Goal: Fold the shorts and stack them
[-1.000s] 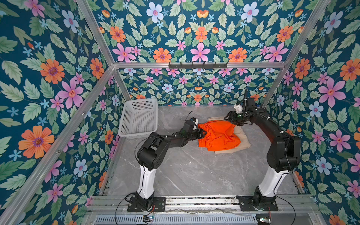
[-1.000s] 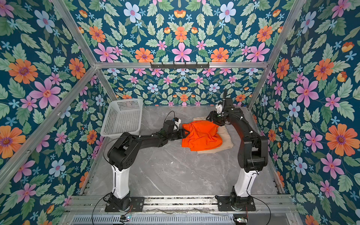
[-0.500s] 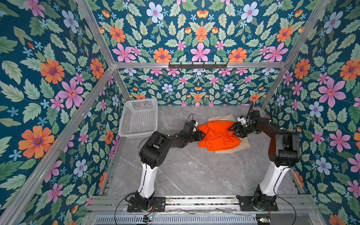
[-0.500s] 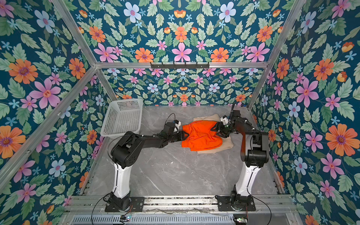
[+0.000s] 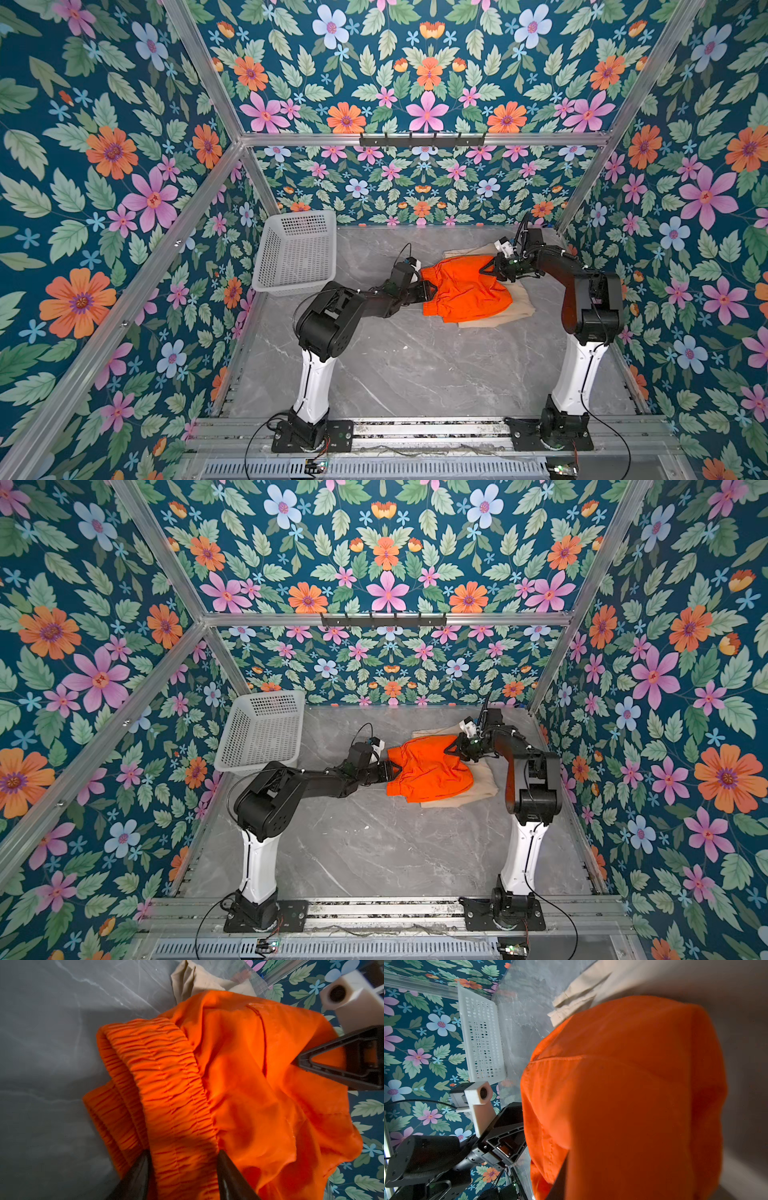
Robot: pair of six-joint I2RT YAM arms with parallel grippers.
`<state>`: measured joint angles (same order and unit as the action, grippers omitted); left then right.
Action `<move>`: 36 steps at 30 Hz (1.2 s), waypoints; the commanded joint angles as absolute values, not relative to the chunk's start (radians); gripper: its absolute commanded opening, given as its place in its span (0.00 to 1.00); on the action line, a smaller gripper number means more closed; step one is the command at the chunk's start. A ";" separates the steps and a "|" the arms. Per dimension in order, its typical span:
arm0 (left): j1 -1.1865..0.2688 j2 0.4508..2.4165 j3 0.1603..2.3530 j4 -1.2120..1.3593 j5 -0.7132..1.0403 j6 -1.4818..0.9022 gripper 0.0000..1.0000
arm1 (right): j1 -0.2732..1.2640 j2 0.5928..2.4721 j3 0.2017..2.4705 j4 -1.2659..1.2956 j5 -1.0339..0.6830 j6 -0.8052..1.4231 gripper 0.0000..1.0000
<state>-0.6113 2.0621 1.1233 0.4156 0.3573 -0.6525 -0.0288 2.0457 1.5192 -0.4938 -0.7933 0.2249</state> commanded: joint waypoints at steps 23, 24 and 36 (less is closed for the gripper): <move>-0.584 1.921 1.019 0.380 0.279 -0.660 0.56 | 0.179 1.793 1.773 -0.758 -0.679 0.169 0.03; -0.583 1.917 1.019 0.380 0.279 -0.658 0.56 | 0.178 1.791 1.782 -0.768 -0.681 0.171 0.03; -0.581 1.911 1.015 0.380 0.279 -0.652 0.56 | 0.056 1.821 1.827 -0.781 -0.834 0.209 0.03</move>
